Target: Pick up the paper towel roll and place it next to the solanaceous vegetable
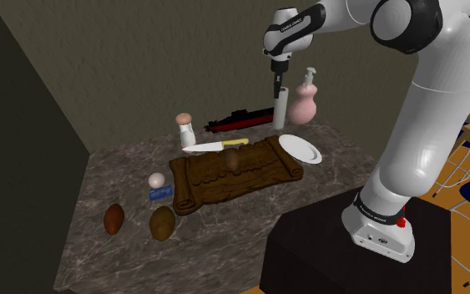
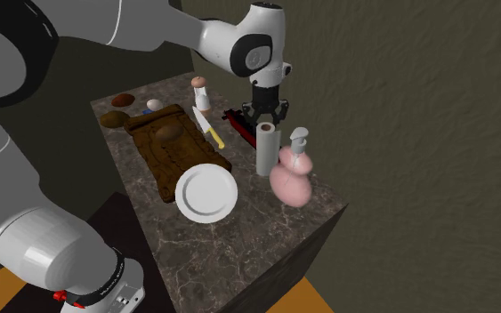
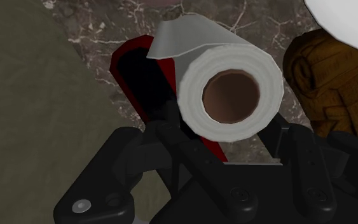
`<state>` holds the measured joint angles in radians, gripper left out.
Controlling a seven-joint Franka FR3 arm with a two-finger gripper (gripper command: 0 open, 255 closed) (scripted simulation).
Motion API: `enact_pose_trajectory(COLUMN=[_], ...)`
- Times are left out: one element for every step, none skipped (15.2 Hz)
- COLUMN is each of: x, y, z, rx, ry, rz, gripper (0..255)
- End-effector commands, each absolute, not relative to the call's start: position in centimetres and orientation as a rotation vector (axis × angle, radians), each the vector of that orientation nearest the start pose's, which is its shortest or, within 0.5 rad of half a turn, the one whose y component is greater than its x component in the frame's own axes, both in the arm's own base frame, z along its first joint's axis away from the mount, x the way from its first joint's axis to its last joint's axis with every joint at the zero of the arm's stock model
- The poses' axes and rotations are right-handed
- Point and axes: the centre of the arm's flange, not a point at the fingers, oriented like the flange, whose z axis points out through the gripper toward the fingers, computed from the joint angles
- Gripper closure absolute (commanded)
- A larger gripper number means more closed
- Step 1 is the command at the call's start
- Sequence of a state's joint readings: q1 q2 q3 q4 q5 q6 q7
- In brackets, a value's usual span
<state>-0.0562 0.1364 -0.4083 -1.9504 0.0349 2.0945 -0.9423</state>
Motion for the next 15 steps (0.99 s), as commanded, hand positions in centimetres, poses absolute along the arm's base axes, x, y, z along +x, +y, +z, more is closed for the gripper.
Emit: enact_pose_trajectory(x=[52.9, 52.9, 52.9, 52.9, 52.9, 52.9, 52.9, 52.9, 52.9, 52.9, 52.9, 52.9, 52.9, 52.9, 52.9], y=[-25.6, -25.6, -25.6, -25.6, -25.6, -25.6, -25.6, -25.6, -25.6, -25.6, -25.6, -25.6, -25.6, -25.6, -25.6], z=[42.5, 43.1, 43.6, 44.1, 44.6, 45.2, 45.7, 46.2, 46.8, 47.3, 47.8, 48.3, 48.9, 49.4, 49.9], rx=[-3.087, -3.087, -3.087, -3.087, -3.087, -3.087, -3.087, -3.087, -3.087, -3.087, -3.087, -3.087, -3.087, -3.087, -3.087], ry=[-0.730, -0.730, -0.730, -0.730, -0.730, -0.730, -0.730, -0.730, -0.730, -0.730, -0.730, -0.730, -0.730, -0.730, -0.730], rz=[0.001, 0.001, 0.001, 0.001, 0.001, 0.001, 0.001, 0.001, 0.001, 0.001, 0.001, 0.001, 0.001, 0.001, 0.001], gripper=[255, 255, 255, 255, 255, 255, 255, 255, 255, 255, 255, 255, 255, 255, 255])
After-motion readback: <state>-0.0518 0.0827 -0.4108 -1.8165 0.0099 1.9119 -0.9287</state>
